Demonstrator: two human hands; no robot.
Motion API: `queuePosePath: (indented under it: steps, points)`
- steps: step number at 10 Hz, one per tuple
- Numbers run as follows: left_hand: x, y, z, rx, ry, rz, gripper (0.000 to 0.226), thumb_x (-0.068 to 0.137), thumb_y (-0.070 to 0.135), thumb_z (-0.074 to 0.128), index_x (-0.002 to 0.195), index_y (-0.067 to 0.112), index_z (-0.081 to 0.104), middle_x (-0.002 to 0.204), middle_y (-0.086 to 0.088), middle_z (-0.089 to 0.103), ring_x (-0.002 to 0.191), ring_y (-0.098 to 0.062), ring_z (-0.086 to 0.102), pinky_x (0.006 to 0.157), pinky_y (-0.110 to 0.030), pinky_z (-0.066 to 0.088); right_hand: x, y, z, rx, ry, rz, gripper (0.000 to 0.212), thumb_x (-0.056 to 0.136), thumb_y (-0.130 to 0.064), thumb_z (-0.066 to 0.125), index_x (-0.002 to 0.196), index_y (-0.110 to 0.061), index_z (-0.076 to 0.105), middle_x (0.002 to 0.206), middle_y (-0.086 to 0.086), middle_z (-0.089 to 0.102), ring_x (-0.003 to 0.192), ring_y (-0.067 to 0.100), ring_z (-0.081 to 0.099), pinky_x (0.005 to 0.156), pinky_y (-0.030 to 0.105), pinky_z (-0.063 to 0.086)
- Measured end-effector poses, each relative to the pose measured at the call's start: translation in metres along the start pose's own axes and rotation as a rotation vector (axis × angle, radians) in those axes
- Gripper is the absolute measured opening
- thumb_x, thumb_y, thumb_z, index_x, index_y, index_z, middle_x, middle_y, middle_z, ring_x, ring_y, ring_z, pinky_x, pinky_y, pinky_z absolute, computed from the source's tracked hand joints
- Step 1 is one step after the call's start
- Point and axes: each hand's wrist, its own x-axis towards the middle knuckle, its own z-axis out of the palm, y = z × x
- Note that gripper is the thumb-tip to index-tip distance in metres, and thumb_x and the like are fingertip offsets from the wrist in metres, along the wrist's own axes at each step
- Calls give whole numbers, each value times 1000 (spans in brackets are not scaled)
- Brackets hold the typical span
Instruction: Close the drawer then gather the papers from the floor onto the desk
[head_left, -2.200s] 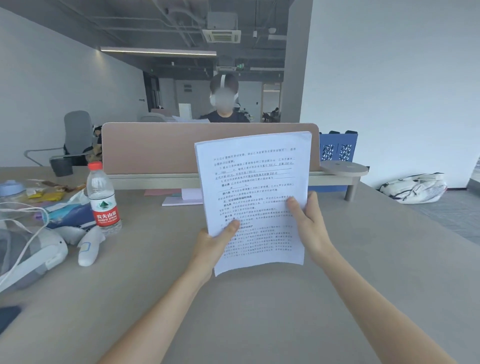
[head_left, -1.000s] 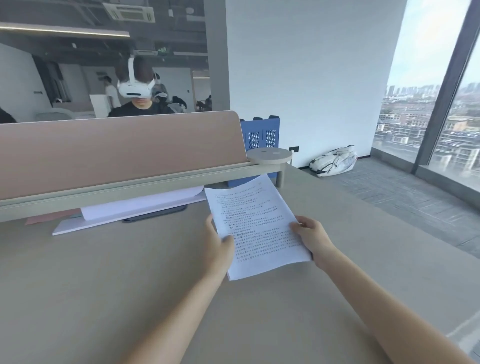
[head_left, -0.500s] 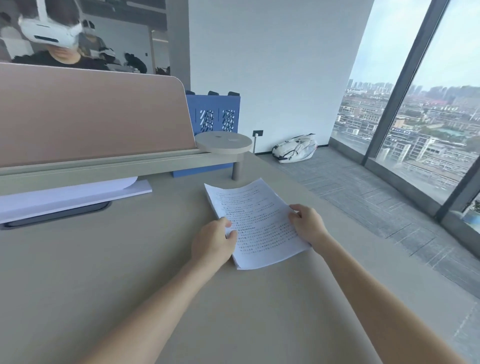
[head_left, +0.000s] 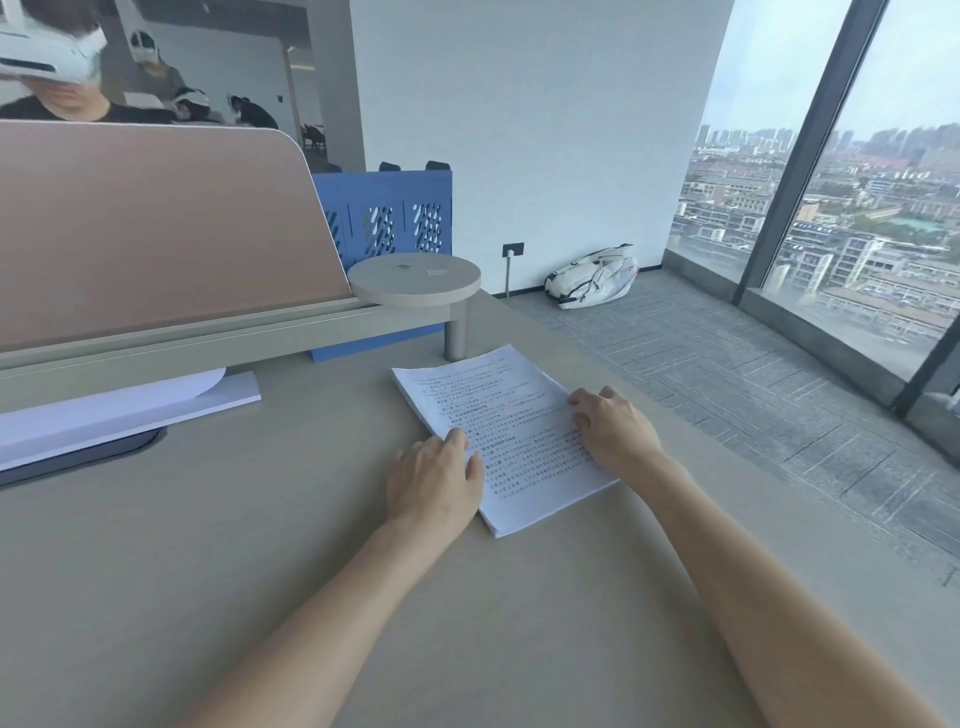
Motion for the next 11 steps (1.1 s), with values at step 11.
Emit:
queuePosePath:
  steps: [11]
  points:
    - [-154,81,-254,-1260,310,169,9,88,23,63,86,16,68,45,6,27,41,-7,23,44,-15,21,-217,-176,-220,813,454,-573,17,95,-21,63,96,-32,75,97,-14,75,91,4,65,69,15,49]
